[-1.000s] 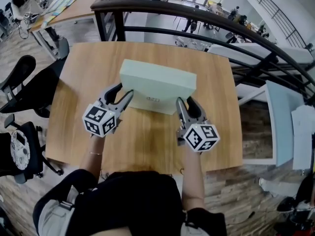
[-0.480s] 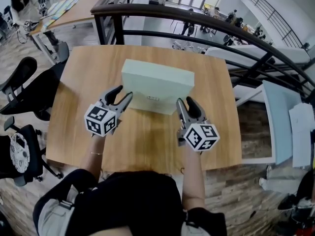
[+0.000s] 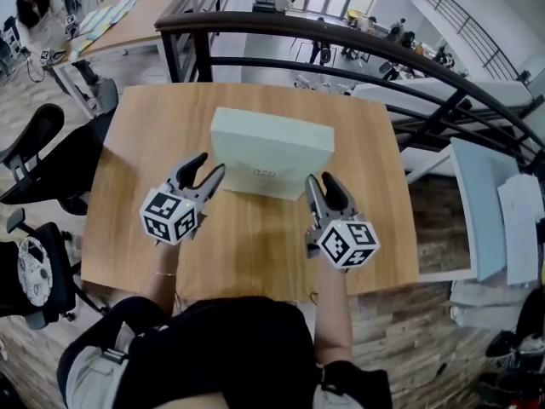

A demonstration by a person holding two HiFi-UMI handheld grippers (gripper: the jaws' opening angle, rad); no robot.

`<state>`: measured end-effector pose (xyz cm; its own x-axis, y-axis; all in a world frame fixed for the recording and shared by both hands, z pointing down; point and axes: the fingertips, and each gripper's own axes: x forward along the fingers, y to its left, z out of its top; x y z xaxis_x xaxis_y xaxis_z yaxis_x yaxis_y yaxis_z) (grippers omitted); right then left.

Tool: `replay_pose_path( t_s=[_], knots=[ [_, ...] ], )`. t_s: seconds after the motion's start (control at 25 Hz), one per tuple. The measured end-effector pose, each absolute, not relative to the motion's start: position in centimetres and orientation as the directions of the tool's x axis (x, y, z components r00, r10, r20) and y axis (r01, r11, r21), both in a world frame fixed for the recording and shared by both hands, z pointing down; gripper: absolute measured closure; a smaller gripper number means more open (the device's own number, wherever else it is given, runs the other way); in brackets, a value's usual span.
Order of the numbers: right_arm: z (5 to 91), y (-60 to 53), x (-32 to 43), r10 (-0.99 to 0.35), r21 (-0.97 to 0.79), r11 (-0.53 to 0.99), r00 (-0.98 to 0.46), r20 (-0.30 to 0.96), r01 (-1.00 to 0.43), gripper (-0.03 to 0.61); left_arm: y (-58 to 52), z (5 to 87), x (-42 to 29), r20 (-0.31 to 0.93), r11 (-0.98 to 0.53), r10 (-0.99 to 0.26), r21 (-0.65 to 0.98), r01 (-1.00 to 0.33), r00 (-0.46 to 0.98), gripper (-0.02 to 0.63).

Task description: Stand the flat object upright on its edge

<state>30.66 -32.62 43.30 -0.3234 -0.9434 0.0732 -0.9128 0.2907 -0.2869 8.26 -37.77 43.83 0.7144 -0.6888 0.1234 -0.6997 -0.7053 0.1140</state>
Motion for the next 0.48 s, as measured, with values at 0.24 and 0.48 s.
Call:
replay_pose_path(
  t_s=[0.24,0.48],
  knots=[
    [42.5,-31.1,30.3,-0.942,-0.318,0.299,-0.331,0.049,-0.9,0.477,-36.3,43.4,7.4,0.095,-0.696,-0.698,0.143,-0.703,0.71,0.464],
    [41.8,-30.3,29.2,-0.934,-0.308,0.326,-0.355,0.041,-0.894,0.529,-35.7,43.2,7.2,0.091,-0.698,-0.698,0.135,-0.703,0.71,0.572]
  ],
)
